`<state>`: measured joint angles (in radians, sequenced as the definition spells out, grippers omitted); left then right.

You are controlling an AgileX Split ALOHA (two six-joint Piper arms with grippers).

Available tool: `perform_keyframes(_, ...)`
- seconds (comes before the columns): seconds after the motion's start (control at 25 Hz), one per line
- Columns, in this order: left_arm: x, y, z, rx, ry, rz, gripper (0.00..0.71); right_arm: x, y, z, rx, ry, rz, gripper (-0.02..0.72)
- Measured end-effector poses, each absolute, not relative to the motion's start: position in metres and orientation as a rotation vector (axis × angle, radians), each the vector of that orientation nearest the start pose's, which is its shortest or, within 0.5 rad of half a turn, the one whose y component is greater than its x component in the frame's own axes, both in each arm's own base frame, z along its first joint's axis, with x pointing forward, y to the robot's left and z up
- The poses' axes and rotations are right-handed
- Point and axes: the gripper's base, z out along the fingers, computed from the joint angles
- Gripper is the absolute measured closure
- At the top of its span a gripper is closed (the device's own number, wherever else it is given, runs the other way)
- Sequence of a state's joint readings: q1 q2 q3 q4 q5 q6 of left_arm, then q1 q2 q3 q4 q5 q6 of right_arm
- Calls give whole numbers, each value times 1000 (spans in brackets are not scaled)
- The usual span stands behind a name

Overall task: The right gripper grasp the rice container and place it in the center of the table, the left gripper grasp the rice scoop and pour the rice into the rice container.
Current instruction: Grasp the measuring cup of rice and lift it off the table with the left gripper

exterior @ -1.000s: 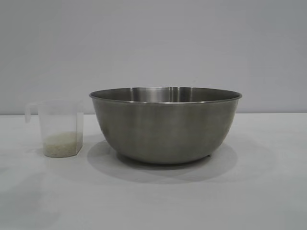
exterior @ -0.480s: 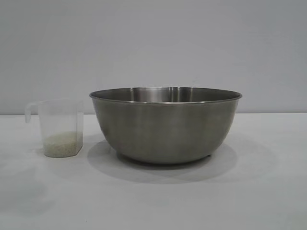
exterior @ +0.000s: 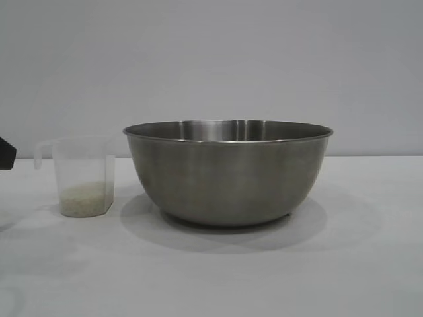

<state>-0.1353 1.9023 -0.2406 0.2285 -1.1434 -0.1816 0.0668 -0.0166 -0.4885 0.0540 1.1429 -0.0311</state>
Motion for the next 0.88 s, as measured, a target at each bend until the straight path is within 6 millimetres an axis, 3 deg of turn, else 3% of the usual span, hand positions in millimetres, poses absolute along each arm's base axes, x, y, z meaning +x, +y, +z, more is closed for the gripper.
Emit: perform_keyframes(0.88, 250, -56, 86, 227, 1967, -375, 362, -10, 4, 268, -109, 2118, 87, 488)
